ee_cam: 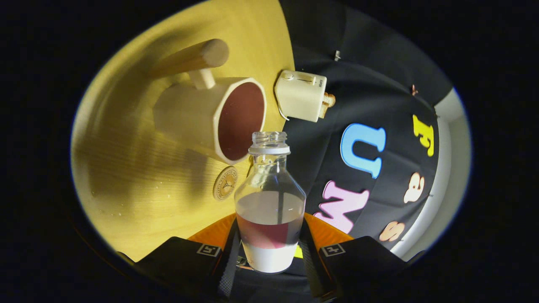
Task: Take the bottle from table, then pour the juice into the cup, finally place the bottle on the coaster
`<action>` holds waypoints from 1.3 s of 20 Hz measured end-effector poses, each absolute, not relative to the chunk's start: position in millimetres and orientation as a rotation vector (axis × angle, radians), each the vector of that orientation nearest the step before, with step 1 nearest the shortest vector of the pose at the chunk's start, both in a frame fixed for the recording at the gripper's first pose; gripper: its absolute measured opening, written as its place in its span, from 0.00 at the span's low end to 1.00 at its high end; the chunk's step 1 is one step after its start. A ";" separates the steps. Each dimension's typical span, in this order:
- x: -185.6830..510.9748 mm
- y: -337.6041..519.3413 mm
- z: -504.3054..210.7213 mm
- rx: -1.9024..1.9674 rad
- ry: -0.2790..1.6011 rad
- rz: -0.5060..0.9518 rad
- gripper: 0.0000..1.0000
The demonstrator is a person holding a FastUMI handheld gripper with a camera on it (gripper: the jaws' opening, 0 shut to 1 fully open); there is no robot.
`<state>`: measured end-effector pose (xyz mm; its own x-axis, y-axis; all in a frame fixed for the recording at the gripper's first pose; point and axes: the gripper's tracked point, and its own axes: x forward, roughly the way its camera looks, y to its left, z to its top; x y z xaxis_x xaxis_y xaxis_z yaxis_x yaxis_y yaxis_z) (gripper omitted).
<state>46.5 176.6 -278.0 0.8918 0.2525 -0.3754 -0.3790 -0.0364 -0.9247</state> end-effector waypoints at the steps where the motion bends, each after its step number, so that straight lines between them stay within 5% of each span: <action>1: 43.4 176.8 -279.6 -1.466 0.133 0.516 0.71; 26: 18.5 199.7 -248.2 -0.217 0.417 0.534 0.73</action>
<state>18.5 199.7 -248.2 0.7802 0.4465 -0.4381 -0.5334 0.8408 -0.0929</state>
